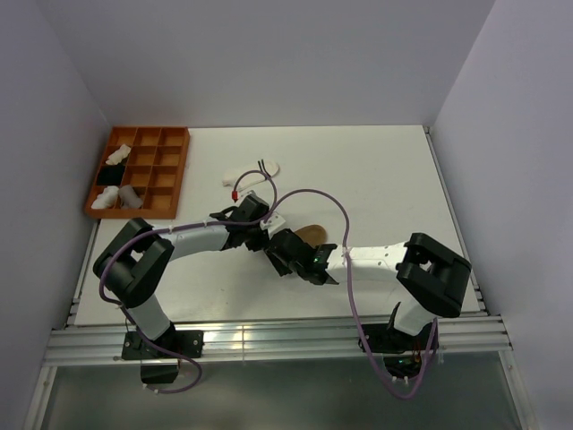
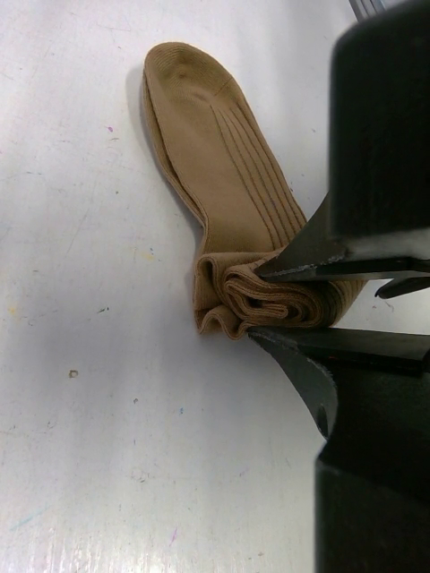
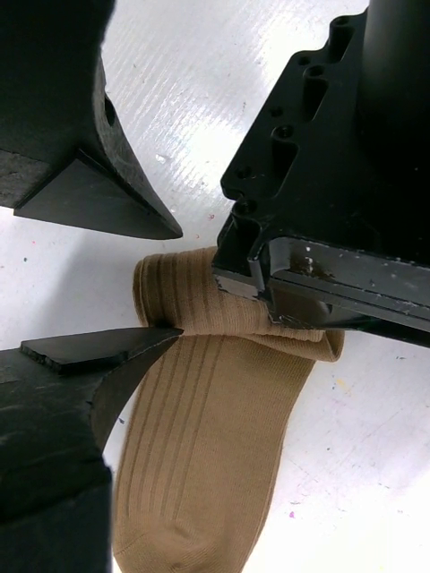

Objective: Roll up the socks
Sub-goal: Roll the sock at the center of the board.

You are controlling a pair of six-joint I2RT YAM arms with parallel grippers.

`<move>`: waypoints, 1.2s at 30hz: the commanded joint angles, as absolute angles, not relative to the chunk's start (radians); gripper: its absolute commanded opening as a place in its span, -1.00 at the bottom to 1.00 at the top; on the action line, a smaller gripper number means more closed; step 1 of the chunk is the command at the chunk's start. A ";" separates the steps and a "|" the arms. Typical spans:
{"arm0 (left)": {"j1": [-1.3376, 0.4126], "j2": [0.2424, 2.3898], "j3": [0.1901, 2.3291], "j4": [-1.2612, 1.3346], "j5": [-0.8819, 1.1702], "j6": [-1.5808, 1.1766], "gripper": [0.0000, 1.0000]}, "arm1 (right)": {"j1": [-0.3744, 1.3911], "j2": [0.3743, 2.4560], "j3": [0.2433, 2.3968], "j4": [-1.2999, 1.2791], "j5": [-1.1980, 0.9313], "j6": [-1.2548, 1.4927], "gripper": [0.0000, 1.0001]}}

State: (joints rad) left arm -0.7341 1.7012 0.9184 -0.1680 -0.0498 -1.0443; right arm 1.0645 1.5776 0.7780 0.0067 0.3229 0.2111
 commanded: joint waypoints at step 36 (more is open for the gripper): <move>-0.758 1.738 0.920 -0.236 -0.045 -1.063 -0.74 | 1.078 1.626 0.738 0.051 0.354 0.279 -0.07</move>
State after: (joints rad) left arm -0.7448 1.7042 0.9188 -0.1669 -0.0498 -1.0641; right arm 1.0710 1.5879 0.7204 0.0921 0.3412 0.2455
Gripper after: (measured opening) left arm 0.258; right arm 0.468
